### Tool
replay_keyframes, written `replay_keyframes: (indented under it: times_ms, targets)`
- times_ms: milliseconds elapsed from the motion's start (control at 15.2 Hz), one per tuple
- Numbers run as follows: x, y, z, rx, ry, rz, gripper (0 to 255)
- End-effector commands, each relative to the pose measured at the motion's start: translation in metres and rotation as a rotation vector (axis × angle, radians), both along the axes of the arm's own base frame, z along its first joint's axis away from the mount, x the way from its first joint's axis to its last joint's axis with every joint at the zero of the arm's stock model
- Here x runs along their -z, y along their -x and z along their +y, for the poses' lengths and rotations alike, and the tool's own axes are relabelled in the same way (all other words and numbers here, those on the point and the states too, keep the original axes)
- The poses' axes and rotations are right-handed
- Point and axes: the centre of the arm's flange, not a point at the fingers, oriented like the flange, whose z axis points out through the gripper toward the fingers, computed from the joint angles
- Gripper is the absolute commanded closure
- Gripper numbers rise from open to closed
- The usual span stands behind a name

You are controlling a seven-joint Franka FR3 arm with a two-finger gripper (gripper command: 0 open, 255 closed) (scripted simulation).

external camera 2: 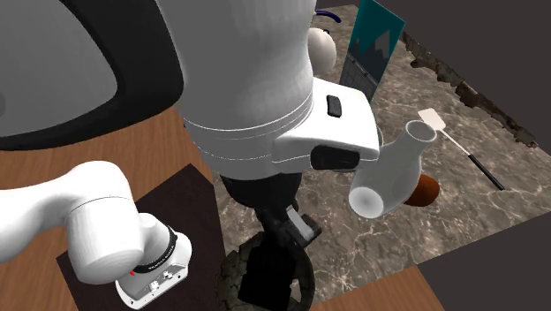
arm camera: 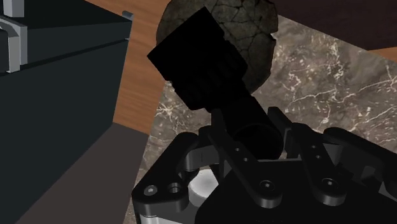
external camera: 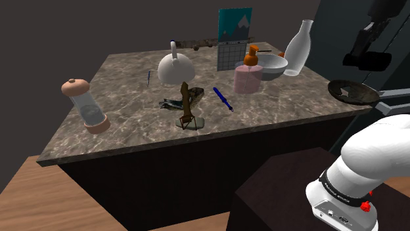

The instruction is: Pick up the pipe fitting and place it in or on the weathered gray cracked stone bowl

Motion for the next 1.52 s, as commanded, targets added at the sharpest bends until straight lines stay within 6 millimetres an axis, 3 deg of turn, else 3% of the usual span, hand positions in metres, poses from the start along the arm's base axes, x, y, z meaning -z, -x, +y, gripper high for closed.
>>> replay_keyframes:
  times_ms: [0, 1056, 1452]
  targets:
    - [0.004, 0.012, -0.007, -0.001, 0.0, 0.001, 255]
    - [0.088, 0.012, -0.007, -0.001, 0.0, 0.001, 255]
    - [0.088, 0.012, -0.007, -0.001, 0.0, 0.001, 255]
